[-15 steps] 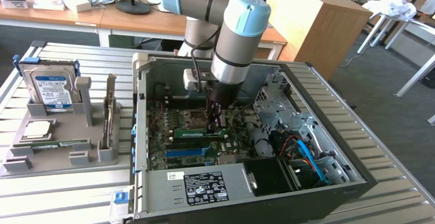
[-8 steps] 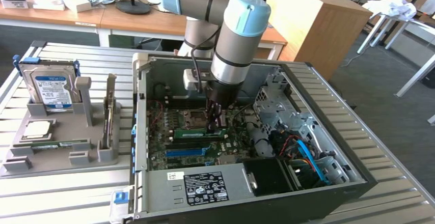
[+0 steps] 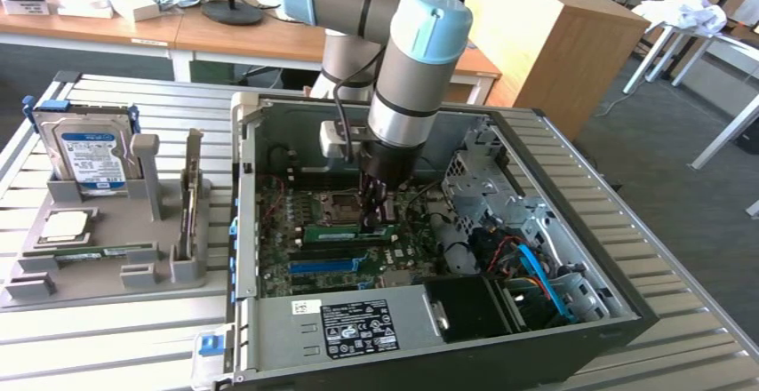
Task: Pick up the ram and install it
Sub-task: 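Insert the ram into the slot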
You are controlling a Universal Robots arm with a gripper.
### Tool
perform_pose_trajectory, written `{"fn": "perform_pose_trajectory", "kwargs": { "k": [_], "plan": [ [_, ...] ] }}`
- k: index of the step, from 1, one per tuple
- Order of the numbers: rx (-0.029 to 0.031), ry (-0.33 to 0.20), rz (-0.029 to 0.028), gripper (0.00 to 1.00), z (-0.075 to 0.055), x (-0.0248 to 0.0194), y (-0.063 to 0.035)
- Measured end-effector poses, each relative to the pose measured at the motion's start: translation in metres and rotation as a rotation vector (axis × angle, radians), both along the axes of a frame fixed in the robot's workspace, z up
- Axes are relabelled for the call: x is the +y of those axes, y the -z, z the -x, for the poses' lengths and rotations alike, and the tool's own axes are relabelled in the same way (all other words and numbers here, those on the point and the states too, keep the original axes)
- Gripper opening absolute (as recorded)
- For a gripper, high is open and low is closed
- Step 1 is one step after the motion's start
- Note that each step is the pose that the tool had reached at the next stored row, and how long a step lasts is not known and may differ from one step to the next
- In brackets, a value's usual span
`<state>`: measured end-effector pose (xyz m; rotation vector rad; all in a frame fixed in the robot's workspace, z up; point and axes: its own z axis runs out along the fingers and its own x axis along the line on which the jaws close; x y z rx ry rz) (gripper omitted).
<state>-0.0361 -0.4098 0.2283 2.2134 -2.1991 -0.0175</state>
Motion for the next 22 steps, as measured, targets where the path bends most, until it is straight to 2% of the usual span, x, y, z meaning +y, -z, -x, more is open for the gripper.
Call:
{"fn": "perform_pose_trajectory", "kwargs": {
  "k": [22],
  "plan": [
    [0.0001, -0.003, 0.0001, 0.12, 0.0, 0.0, 0.0049]
  ]
}}
